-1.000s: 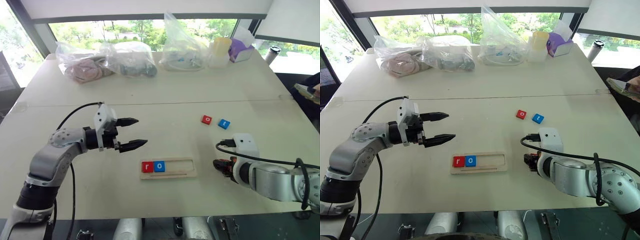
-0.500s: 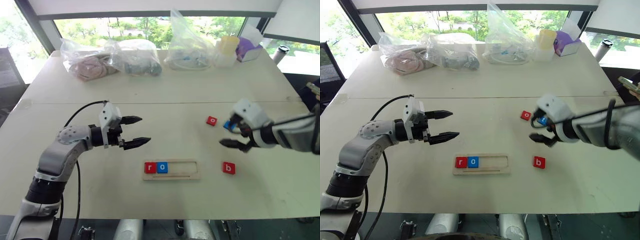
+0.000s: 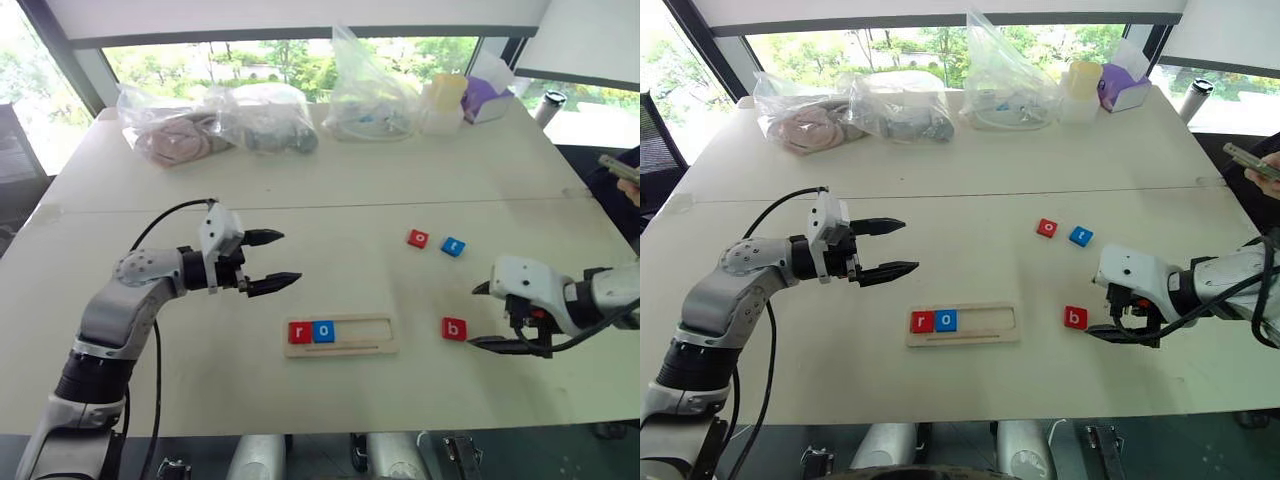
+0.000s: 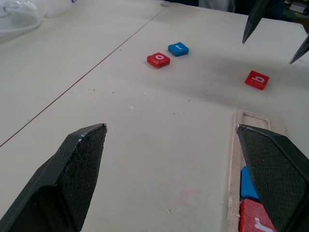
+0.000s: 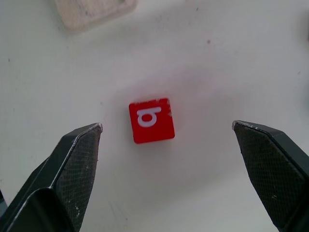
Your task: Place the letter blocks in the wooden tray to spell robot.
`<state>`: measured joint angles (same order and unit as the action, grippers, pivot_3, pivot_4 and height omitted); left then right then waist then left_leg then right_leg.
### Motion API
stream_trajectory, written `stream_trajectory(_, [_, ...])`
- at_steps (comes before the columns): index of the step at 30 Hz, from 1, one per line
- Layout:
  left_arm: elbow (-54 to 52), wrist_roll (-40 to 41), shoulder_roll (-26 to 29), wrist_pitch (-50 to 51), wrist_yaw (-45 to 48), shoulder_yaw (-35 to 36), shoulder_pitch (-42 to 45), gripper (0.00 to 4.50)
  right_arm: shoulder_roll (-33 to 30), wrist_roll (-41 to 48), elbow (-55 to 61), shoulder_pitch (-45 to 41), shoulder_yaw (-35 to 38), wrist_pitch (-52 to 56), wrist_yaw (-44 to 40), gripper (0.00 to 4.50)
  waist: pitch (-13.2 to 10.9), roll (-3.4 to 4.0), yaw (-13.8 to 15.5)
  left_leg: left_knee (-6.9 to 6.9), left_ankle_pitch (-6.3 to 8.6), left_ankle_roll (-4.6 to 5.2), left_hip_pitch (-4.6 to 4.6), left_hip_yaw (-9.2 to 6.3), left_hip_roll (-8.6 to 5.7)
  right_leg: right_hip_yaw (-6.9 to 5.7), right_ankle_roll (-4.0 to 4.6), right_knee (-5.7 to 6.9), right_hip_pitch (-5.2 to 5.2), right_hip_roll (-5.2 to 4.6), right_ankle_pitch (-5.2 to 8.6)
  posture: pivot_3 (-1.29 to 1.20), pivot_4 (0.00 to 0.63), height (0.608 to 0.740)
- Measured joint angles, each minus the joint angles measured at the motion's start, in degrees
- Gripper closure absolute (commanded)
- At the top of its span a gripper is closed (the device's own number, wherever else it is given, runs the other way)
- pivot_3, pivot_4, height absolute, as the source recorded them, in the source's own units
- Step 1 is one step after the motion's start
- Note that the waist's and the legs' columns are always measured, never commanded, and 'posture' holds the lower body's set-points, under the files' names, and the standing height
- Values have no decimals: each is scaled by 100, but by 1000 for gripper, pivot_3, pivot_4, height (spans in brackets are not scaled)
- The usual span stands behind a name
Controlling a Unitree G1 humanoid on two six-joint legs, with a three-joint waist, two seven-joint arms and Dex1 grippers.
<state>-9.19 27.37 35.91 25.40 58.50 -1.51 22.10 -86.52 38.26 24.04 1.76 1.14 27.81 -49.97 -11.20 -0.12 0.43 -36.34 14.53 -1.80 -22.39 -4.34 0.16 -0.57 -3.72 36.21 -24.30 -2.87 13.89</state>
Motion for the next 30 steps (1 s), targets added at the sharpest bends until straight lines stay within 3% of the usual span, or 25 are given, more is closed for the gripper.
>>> stream_trajectory(8, [0, -39, -2, 4, 0, 3, 3, 0, 892, -913, 136, 414, 103, 0, 112, 34, 0, -2, 20, -4, 0, 0, 0, 18, -1, 19, -6, 0, -2, 2, -29, 0, 150, 740])
stream_trajectory(23, [-218, 59, 259, 71, 287, 17, -173, 0, 1917, -1731, -276, 62, -194, 274, -123, 34, 0, -3, -3, -13, 0, 0, 2, 20, 0, 25, -11, 4, -1, 7, -34, 0, 150, 740])
stream_trajectory(26, [-303, 123, 353, 85, 407, 23, -223, 0, 2012, -1806, -291, -30, -236, 316, -199, 796, 0, -3, -3, -18, 0, 0, 2, 20, 1, 25, -9, 5, -1, 8, -36, 0, 150, 740])
stream_trajectory(30, [-496, 335, 647, 201, 680, 80, -369, 0, 2044, -1861, -282, -49, -265, 318, -320, 2904, 0, -2, -19, -22, 0, 0, 2, 25, 4, 29, -5, 7, 0, 10, -36, 0, 150, 740])
